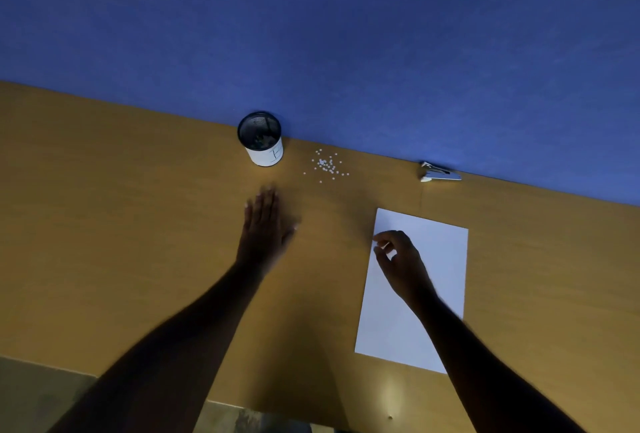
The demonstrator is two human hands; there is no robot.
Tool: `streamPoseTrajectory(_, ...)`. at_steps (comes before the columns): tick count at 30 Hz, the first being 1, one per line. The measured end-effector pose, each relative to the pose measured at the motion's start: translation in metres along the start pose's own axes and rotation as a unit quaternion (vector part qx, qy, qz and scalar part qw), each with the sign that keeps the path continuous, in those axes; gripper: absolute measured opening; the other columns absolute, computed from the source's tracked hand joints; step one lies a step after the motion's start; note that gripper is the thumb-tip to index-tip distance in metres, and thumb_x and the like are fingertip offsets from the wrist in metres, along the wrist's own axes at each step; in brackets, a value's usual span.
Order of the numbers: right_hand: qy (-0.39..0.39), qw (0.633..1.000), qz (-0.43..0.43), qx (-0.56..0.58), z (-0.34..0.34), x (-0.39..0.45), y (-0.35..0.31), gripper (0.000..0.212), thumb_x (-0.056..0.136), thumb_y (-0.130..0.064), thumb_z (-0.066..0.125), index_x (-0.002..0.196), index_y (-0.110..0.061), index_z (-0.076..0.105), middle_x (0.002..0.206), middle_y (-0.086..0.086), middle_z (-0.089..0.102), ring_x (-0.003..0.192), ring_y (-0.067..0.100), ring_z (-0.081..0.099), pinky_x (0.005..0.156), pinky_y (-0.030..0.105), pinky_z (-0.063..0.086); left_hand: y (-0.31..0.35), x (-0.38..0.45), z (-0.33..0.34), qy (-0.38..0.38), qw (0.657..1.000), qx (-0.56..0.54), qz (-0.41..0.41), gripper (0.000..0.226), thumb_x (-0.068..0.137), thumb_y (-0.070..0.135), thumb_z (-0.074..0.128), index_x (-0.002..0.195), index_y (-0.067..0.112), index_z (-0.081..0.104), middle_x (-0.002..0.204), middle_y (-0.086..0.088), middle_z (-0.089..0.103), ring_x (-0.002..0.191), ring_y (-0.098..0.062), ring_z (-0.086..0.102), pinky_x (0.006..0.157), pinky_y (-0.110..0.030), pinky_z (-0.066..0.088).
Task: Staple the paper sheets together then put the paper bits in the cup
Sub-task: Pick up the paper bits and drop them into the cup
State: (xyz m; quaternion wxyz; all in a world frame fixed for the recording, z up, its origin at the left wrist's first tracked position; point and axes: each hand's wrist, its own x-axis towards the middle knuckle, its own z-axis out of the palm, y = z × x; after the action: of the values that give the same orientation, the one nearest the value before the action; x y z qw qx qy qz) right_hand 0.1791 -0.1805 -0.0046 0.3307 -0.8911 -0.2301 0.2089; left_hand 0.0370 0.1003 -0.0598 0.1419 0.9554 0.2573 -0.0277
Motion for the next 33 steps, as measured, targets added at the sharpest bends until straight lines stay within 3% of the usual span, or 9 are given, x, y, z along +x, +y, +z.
streamPoseTrajectory(4, 0.003, 1.000, -0.024, 0.001, 0.014, 0.031, -0.016, 0.018, 0.096, -0.012, 0.065, 0.113, -0.015, 0.063, 0.103, -0.003, 0.063, 0.090, 0.007, 0.063, 0.076, 0.017, 0.048, 0.000, 0.001, 0.005, 0.024, 1.000, 0.004, 0.000, 0.087, 0.107, 0.061, 0.039, 0.168, 0.001, 0.023, 0.178, -0.019, 0.019, 0.165, -0.039, 0.022, 0.134, -0.060, 0.018)
streamPoseTrajectory(7, 0.006, 0.999, -0.041, -0.010, 0.021, 0.054, -0.025, 0.021, 0.095, -0.011, 0.066, 0.116, -0.010, 0.063, 0.106, 0.001, 0.065, 0.091, 0.010, 0.062, 0.076, 0.009, 0.045, 0.000, -0.006, 0.006, 0.046, 0.999, 0.008, -0.002, 0.086, 0.107, 0.060, 0.043, 0.169, 0.004, 0.019, 0.179, -0.015, 0.017, 0.167, -0.035, 0.017, 0.135, -0.057, 0.015)
streamPoseTrajectory(11, 0.024, 0.999, -0.044, -0.012, 0.026, 0.086, -0.033, 0.027, 0.094, -0.006, 0.066, 0.120, -0.007, 0.062, 0.115, 0.010, 0.066, 0.101, 0.019, 0.065, 0.084, 0.026, 0.055, 0.002, -0.007, 0.007, 0.045, 0.999, 0.009, -0.005, 0.088, 0.106, 0.060, 0.043, 0.170, 0.005, 0.018, 0.180, -0.013, 0.015, 0.168, -0.034, 0.014, 0.135, -0.057, 0.014)
streamPoseTrajectory(15, 0.031, 0.997, -0.061, -0.026, 0.029, 0.126, -0.043, 0.029, 0.094, -0.006, 0.065, 0.123, -0.008, 0.062, 0.120, 0.011, 0.065, 0.109, 0.022, 0.065, 0.091, 0.032, 0.056, -0.001, -0.003, 0.008, 0.047, 0.999, 0.012, -0.008, 0.088, 0.106, 0.061, 0.042, 0.170, 0.005, 0.019, 0.180, -0.012, 0.015, 0.168, -0.033, 0.015, 0.135, -0.057, 0.016)
streamPoseTrajectory(20, 0.014, 0.984, -0.123, -0.131, 0.035, 0.172, -0.057, 0.033, 0.096, -0.009, 0.058, 0.129, -0.009, 0.061, 0.129, 0.012, 0.061, 0.121, 0.026, 0.059, 0.099, 0.040, 0.054, -0.001, -0.003, 0.008, 0.055, 0.998, 0.012, -0.012, 0.086, 0.106, 0.060, 0.041, 0.169, 0.005, 0.021, 0.180, -0.011, 0.016, 0.168, -0.031, 0.016, 0.135, -0.056, 0.016)
streamPoseTrajectory(25, 0.001, 0.975, -0.147, -0.166, 0.048, 0.190, -0.074, 0.041, 0.097, -0.002, 0.055, 0.138, -0.006, 0.057, 0.141, 0.012, 0.055, 0.127, 0.027, 0.055, 0.102, 0.039, 0.054, -0.002, -0.003, 0.010, 0.070, 0.997, 0.011, -0.010, 0.085, 0.106, 0.059, 0.044, 0.169, 0.006, 0.023, 0.180, -0.011, 0.018, 0.168, -0.030, 0.016, 0.134, -0.057, 0.018)
streamPoseTrajectory(33, -0.001, 0.971, -0.173, -0.163, 0.070, 0.172, -0.078, 0.047, 0.091, 0.012, 0.051, 0.132, -0.007, 0.064, 0.135, 0.011, 0.056, 0.119, 0.026, 0.056, 0.094, 0.035, 0.057, -0.004, -0.002, 0.012, 0.080, 0.997, 0.013, -0.006, 0.082, 0.108, 0.058, 0.042, 0.169, 0.005, 0.024, 0.179, -0.013, 0.019, 0.167, -0.031, 0.018, 0.135, -0.057, 0.018)
